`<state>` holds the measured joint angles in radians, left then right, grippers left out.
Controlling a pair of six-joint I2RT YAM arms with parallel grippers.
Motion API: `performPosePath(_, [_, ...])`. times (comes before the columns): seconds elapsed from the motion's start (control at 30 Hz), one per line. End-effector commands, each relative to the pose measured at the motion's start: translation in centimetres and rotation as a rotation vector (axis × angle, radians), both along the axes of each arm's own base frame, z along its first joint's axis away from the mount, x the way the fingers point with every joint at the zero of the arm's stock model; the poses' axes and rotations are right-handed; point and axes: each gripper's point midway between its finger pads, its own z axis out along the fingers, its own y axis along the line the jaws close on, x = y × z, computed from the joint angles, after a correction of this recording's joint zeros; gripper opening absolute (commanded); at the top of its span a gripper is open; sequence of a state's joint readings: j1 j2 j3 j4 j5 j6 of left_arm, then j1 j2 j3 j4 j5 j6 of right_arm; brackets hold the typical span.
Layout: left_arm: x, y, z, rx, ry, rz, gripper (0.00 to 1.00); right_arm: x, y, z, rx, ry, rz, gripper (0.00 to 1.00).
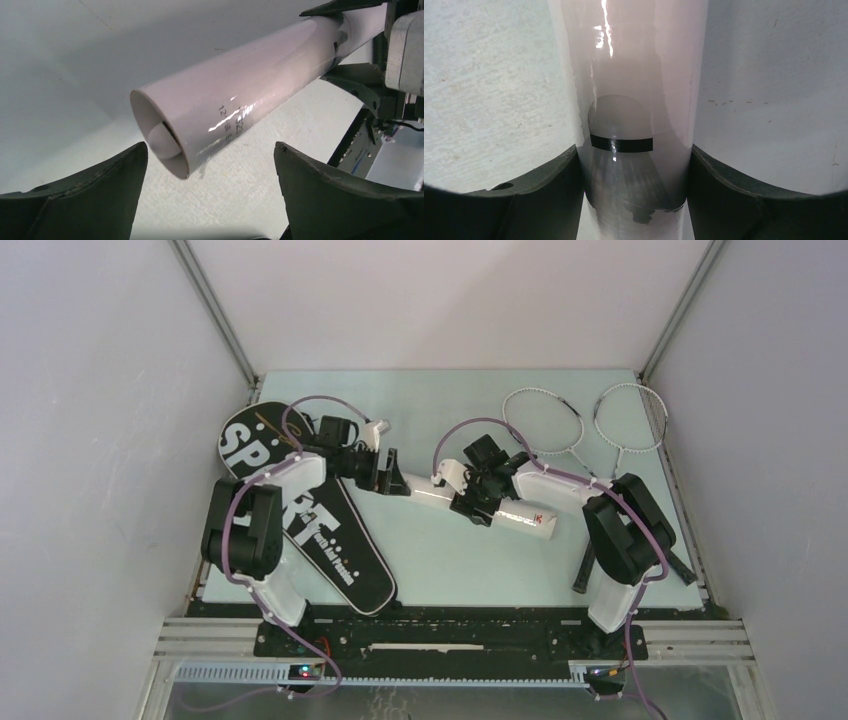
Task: Pack up the badminton gear
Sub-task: Adjust the shuttlecock in the shuttle tube.
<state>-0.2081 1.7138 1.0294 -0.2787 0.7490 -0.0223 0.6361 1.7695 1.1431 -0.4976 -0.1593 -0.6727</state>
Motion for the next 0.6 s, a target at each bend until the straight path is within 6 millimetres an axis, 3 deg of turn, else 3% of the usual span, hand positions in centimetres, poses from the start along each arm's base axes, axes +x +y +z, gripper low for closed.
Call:
performPosePath(0.0, [0.6, 2.9, 3.2, 0.077, -0.157, -0.018, 1.00, 0.8, 0.6, 1.4, 0.050, -0.036, 0.004, 0.28])
performPosePath(0.2, [-2.5, 7.1, 5.2, 0.165, -0.242, -0.036, 1.00, 0.8, 0.4, 1.7, 0.056, -0.035, 0.004, 0.27])
performPosePath(0.33, [-5.6, 9.9, 5.9, 0.285, -0.283, -0.088, 1.00, 0.4, 0.7, 1.6, 0.050, -0.032, 0.019, 0.27])
performPosePath(0.57, [-11.7, 18.2, 4.6, 0.662, -0.290, -0.060, 1.00, -0.8, 2.1, 2.4, 0.048, -0.039, 0.078, 0.27])
